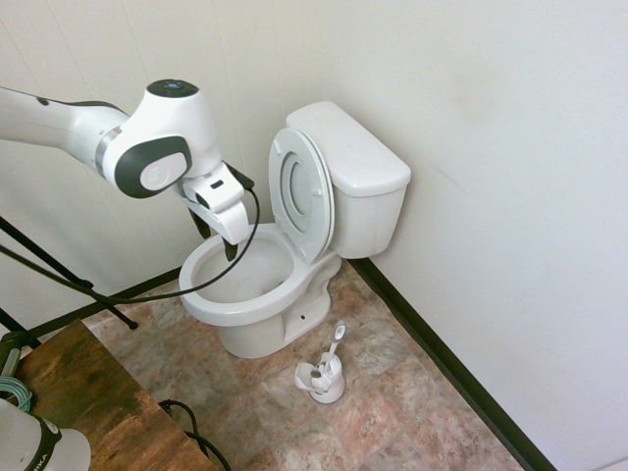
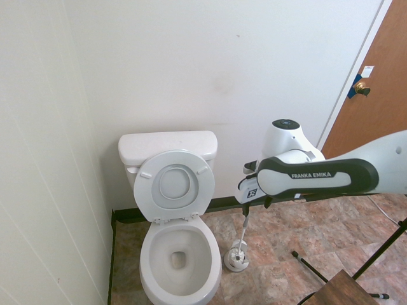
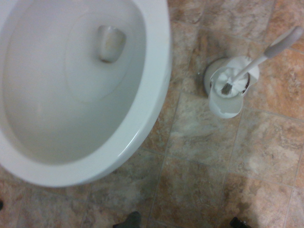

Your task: Clean the toilet

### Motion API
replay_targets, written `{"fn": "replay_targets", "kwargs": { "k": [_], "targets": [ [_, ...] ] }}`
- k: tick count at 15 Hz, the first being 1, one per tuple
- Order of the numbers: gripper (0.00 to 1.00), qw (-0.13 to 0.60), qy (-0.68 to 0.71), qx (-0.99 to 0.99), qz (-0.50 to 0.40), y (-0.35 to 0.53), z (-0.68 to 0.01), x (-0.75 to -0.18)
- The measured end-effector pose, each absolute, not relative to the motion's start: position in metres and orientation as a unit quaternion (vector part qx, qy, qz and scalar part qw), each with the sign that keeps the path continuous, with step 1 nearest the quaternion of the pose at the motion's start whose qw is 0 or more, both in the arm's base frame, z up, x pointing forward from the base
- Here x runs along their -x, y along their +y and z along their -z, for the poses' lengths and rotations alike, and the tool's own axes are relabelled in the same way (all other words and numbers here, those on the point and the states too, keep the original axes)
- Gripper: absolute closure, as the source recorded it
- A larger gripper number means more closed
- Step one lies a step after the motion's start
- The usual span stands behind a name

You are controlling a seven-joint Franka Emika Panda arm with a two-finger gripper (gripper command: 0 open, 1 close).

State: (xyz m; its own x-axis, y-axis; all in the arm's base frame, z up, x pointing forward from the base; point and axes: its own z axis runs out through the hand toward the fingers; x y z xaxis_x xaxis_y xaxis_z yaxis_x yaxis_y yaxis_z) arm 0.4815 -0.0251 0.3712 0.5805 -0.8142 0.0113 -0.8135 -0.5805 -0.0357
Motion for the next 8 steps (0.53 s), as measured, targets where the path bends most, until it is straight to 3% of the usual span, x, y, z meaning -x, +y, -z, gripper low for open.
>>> {"fn": "replay_targets", "kwargs": {
  "k": [8],
  "targets": [
    [0.00,0.017,0.576,0.818,-0.006,-0.130,-0.267,-0.570]
  ]
}}
